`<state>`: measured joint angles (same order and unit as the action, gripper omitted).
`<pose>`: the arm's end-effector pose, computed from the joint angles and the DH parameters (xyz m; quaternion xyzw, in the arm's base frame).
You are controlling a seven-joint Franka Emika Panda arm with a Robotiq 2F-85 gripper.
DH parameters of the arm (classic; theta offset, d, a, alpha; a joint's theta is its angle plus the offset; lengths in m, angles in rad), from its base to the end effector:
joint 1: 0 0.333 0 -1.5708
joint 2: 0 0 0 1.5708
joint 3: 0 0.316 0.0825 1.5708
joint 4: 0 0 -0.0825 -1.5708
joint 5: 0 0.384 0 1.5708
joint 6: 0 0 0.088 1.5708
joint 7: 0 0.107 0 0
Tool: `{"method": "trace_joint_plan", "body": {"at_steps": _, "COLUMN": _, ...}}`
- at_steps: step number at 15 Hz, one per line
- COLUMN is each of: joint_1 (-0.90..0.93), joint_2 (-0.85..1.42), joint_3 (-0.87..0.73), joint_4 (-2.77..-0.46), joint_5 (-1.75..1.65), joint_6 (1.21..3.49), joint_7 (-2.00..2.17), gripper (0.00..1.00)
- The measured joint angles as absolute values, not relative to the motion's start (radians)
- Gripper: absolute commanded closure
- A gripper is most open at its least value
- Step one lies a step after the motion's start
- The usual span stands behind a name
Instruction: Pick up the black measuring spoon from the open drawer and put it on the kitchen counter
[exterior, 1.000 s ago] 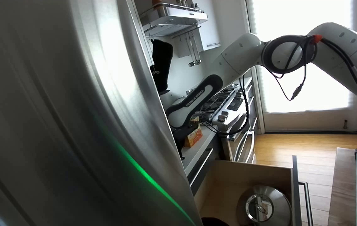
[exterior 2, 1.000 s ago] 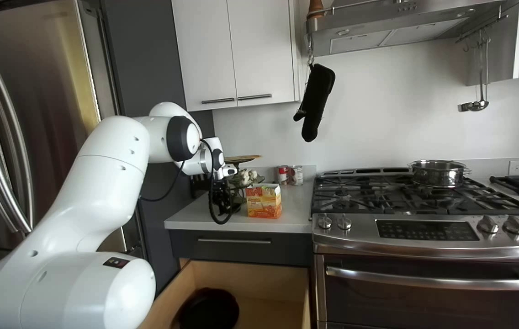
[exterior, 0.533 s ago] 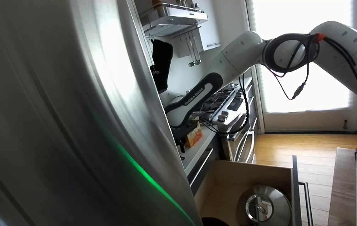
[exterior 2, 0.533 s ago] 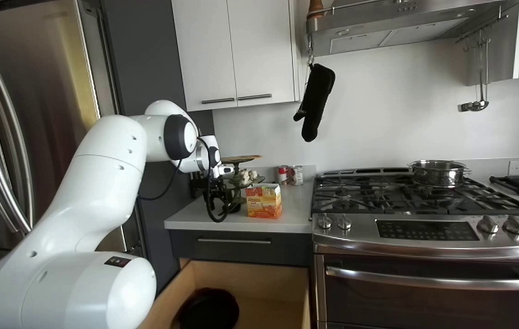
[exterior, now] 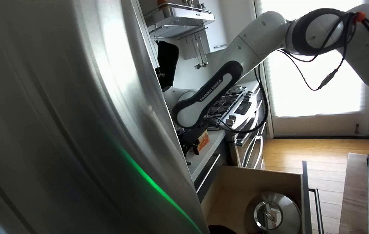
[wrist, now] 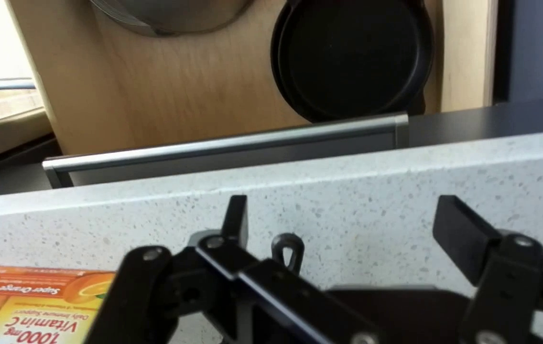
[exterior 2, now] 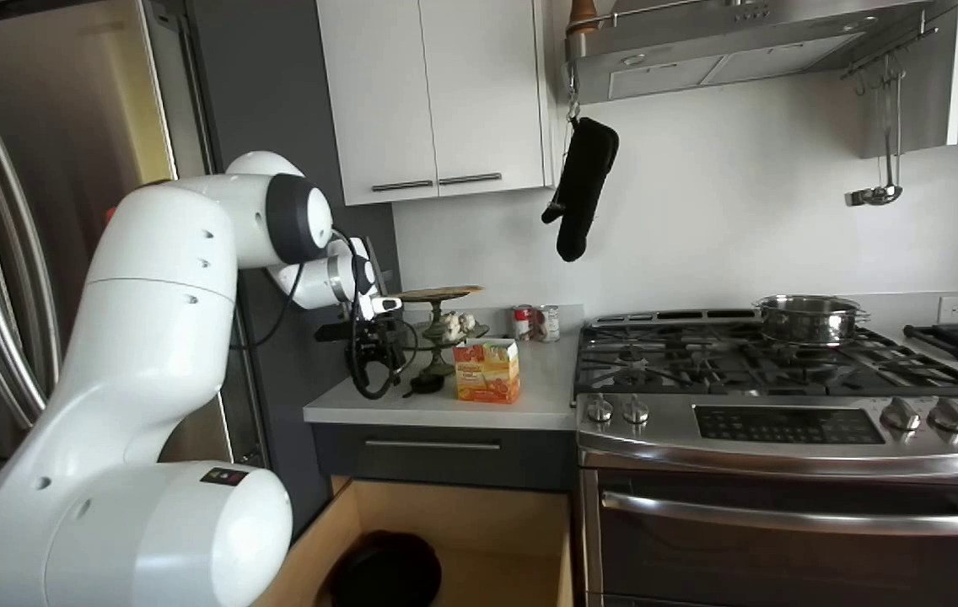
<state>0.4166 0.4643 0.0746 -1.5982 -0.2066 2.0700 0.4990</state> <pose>0.6093 0.3066 0.3651 0.9964 0.0411 0.0395 0.0630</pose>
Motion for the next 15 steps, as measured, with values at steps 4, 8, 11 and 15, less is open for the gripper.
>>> {"method": "trace_joint_plan", "body": {"at_steps": 4, "joint_1": 0.444, "joint_2": 0.313, "joint_3": 0.085, "joint_4": -1.789, "joint_5": -0.291, "joint_6": 2.078, "joint_7": 0.586, "gripper": 0.0}}
{"method": "trace_joint_plan", "body": {"at_steps": 8, "joint_1": 0.44, "joint_2": 0.15, "joint_3": 0.106, "joint_4": -1.983, "joint_5": -0.4, "joint_6": 2.183, "joint_7": 0.687, "gripper": 0.0}}
{"method": "trace_joint_plan", "body": {"at_steps": 11, "joint_1": 0.421, "joint_2": 0.021, "joint_3": 0.136, "joint_4": -2.138, "joint_5": -0.494, "joint_6": 2.292, "joint_7": 0.781, "gripper": 0.0}}
{"method": "trace_joint_plan", "body": {"at_steps": 15, "joint_1": 0.382, "joint_2": -0.131, "joint_3": 0.185, "joint_4": -2.326, "joint_5": -0.582, "joint_6": 2.398, "joint_7": 0.894, "gripper": 0.0}}
